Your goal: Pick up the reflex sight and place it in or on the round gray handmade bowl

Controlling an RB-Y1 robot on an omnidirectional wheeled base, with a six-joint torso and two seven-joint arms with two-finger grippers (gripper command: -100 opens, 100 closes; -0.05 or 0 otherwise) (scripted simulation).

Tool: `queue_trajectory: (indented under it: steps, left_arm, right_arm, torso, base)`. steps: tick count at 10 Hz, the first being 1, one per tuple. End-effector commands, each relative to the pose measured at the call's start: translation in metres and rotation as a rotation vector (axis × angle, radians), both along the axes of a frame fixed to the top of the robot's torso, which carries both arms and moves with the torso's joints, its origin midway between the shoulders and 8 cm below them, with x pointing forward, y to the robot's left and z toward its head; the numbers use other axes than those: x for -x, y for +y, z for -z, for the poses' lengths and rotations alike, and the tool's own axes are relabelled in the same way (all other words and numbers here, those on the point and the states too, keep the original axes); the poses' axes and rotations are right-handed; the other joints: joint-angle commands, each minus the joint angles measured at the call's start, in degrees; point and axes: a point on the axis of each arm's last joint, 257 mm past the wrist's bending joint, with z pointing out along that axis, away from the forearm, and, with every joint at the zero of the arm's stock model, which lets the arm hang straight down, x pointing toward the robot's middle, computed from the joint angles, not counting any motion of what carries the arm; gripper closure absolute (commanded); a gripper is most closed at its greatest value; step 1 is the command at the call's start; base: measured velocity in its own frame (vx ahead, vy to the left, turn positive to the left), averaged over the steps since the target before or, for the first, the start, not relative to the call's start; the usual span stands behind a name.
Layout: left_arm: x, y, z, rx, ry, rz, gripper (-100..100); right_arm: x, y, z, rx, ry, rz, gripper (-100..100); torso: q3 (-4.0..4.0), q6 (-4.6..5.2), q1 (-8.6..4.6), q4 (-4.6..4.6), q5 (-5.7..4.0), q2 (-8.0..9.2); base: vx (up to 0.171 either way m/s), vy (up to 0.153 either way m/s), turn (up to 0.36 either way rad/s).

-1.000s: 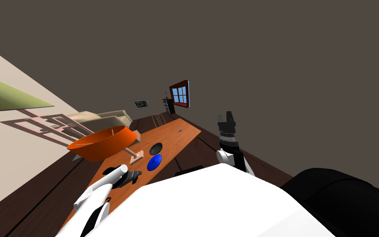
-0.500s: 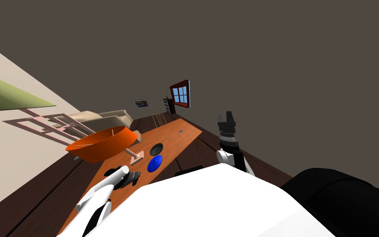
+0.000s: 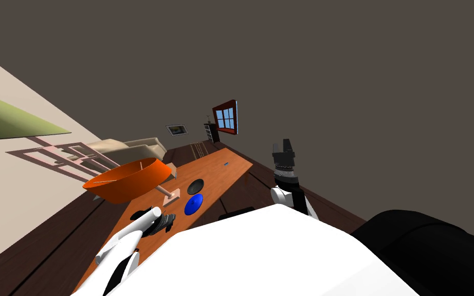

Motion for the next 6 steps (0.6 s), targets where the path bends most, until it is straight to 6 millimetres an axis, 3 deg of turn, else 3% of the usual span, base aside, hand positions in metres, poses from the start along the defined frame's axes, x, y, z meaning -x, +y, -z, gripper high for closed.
queue_trajectory:
  steps: [1,3,4,5,6]
  left_arm:
    - [-0.004,0.006,-0.009,-0.001,0.001,-0.006,100]
    - [-0.005,0.008,-0.012,-0.004,-0.001,-0.006,100]
    - [-0.005,0.008,-0.013,-0.002,0.0,-0.007,0]
    - [-0.018,0.009,-0.023,0.011,-0.011,-0.038,100]
    - [-0.018,0.009,-0.023,0.011,-0.011,-0.038,100]
  right_arm:
    - [0.0,0.0,0.0,0.0,0.0,0.0,0]
    - [0.0,0.0,0.0,0.0,0.0,0.0,0]
    - [0.0,0.0,0.0,0.0,0.0,0.0,0]
    - [0.0,0.0,0.0,0.0,0.0,0.0,0]
    - [0.0,0.0,0.0,0.0,0.0,0.0,0]
  torso:
    - [0.0,0.0,0.0,0.0,0.0,0.0]
    - [0.13,0.02,-0.16,0.06,-0.06,0.22]
    - [0.09,-0.01,-0.1,0.03,-0.02,0.15]
    - [0.04,-0.01,-0.04,0.02,-0.01,0.07]
    - [0.2,0.03,-0.03,0.08,-0.03,0.37]
  base:
    - [-0.042,-0.027,-0.059]
    - [-0.046,-0.026,-0.035]
    - [0.0,0.0,0.0]
    - [-0.121,0.003,-0.09]
    - [-0.148,-0.009,-0.06]
